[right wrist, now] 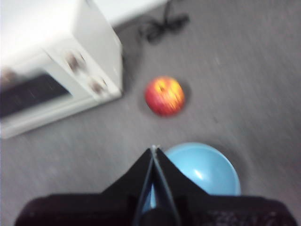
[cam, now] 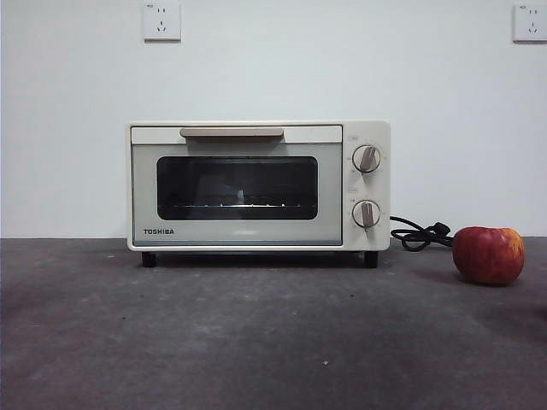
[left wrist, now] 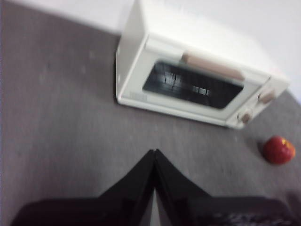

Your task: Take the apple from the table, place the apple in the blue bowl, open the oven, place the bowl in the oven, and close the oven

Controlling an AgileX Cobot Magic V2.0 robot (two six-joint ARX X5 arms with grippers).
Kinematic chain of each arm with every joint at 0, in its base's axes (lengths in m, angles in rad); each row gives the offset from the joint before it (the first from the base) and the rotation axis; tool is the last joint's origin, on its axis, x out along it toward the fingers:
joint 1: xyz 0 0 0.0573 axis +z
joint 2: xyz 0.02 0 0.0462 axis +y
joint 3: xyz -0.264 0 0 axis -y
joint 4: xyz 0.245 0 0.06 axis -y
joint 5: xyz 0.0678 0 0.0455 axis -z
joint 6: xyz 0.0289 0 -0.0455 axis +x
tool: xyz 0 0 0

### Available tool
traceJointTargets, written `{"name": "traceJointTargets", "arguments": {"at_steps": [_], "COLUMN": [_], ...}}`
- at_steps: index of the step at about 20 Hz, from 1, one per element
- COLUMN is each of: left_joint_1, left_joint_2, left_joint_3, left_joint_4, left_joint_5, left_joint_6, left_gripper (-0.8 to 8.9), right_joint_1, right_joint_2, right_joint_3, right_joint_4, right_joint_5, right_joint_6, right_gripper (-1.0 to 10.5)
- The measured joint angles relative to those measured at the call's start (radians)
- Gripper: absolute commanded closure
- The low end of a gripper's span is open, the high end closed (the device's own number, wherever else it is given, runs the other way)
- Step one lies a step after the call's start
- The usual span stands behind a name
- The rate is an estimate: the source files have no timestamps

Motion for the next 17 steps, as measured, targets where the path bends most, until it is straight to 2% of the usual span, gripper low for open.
{"name": "traceJointTargets", "arguments": {"at_steps": [4,8,12,15,17], "left_joint_1": [0.0,0.0,0.0,-0.002,-0.01], "left_joint_2": [0.146,0.29,0.442,0.505,0.529], "left_joint_3": [0.117,0.216,0.251,0.251,0.251], "left_joint_4": [-0.119,-0.222,-0.346,-0.372,-0.368], "left_joint_5": [0.002,0.006,0.067,0.094,0.094], "left_joint_6": [0.011,0.067,0.164,0.214,0.232], "left_gripper": [8.18,8.18,8.18,8.18,8.18], "right_joint_1": [0.0,0.0,0.0,0.0,0.0], "right_joint_2": [0.171,0.335,0.491,0.632,0.732], "right_joint_3": [0.101,0.169,0.229,0.288,0.345], "right_joint_4": [-0.133,-0.179,-0.177,-0.179,-0.178], "right_joint_5": [0.0,0.0,0.0,0.0,0.0], "right_joint_6": [-0.124,-0.218,-0.28,-0.307,-0.311], "right_gripper": [9.5,9.5,9.5,9.3,8.6]}}
